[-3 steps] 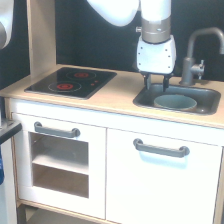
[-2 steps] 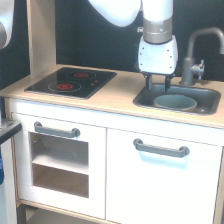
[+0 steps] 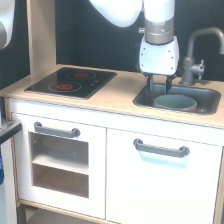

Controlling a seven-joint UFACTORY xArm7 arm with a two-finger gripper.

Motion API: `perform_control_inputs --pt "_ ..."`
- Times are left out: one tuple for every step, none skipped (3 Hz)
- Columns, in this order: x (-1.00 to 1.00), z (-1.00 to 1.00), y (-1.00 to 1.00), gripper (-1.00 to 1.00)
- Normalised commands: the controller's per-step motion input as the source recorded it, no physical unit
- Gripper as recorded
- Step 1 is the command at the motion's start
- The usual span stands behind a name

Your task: Place the pot in the sink

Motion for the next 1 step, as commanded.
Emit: perform_control_inputs --pt "-0.17 0.55 -0.03 0.83"
